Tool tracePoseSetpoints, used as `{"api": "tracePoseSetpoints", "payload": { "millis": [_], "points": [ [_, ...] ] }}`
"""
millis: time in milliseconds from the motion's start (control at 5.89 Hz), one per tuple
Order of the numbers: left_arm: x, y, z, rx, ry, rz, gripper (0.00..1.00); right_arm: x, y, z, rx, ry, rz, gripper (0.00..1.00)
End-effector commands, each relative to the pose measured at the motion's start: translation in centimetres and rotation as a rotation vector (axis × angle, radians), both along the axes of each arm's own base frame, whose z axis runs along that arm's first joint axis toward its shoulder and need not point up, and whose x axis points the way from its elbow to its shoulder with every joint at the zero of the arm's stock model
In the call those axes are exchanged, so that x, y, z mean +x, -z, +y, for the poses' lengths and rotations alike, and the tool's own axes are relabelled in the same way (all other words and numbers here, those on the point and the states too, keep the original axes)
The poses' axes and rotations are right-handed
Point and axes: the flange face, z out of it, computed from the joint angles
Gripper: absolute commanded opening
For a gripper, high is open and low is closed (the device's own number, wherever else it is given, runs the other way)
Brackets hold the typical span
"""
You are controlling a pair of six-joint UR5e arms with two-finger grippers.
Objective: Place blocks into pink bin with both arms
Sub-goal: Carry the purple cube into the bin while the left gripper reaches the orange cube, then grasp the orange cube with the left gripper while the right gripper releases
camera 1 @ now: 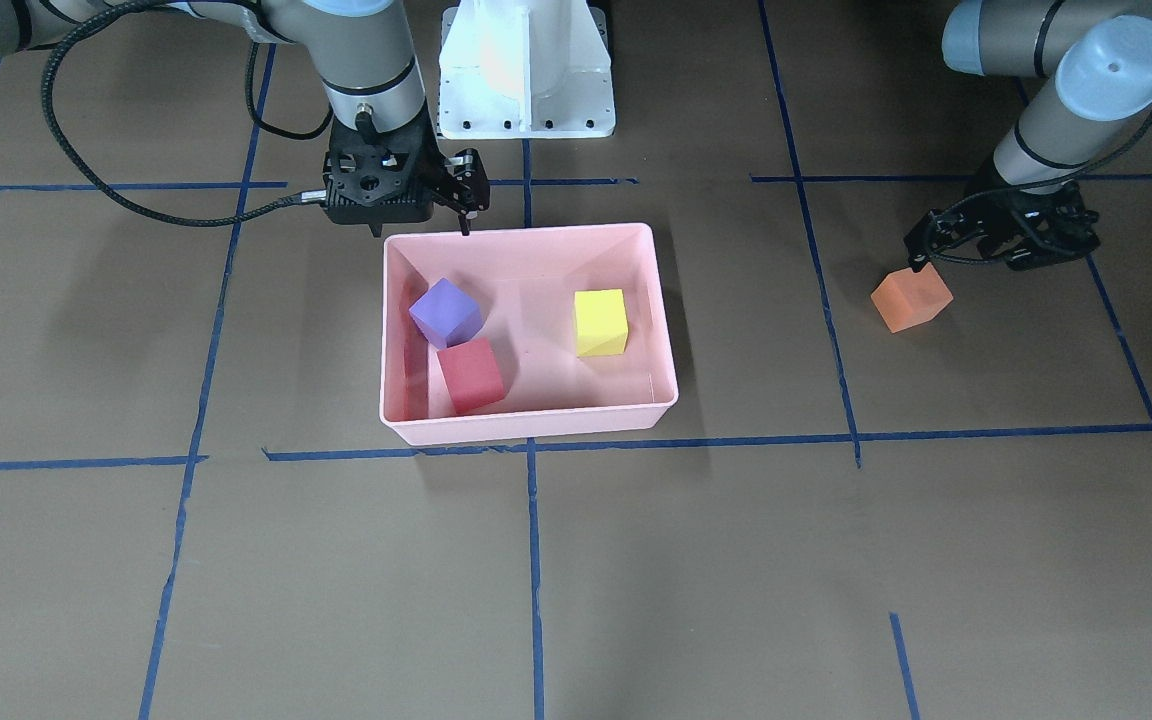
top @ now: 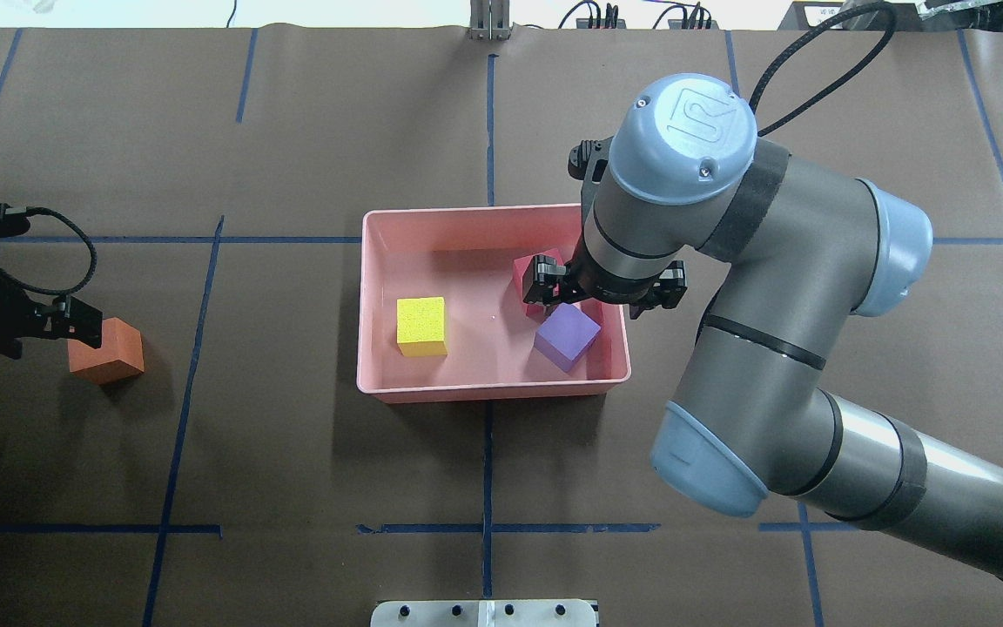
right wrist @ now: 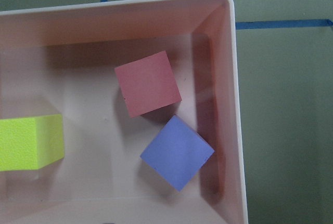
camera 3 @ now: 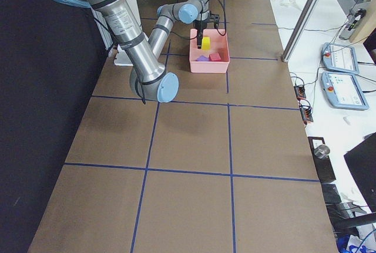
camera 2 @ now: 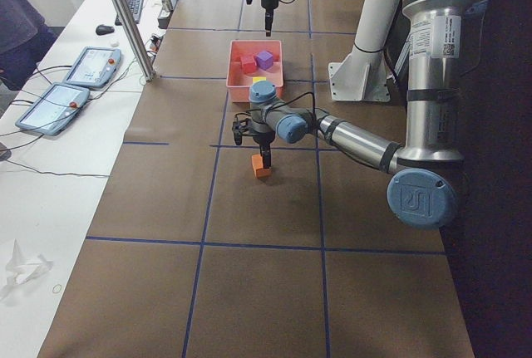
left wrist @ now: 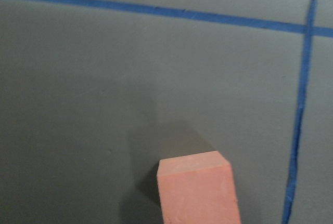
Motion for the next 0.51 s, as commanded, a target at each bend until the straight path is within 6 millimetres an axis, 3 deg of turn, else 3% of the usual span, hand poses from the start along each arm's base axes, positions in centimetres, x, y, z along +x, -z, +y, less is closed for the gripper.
{"api": "tracePoseSetpoints", "payload": {
  "millis": [0,339],
  "points": [
    [2.2,-0.4,-0.9,0.001,-0.022,0.002,1.00,0.4,-0.5,0.1,0.001,0.000,0.003,1.00],
    [3.6,-3.6,-2.1,0.020,-0.028,0.018,1.00,0.5,-1.2,0.2,0.001,-0.004,0.013,1.00]
  ]
}}
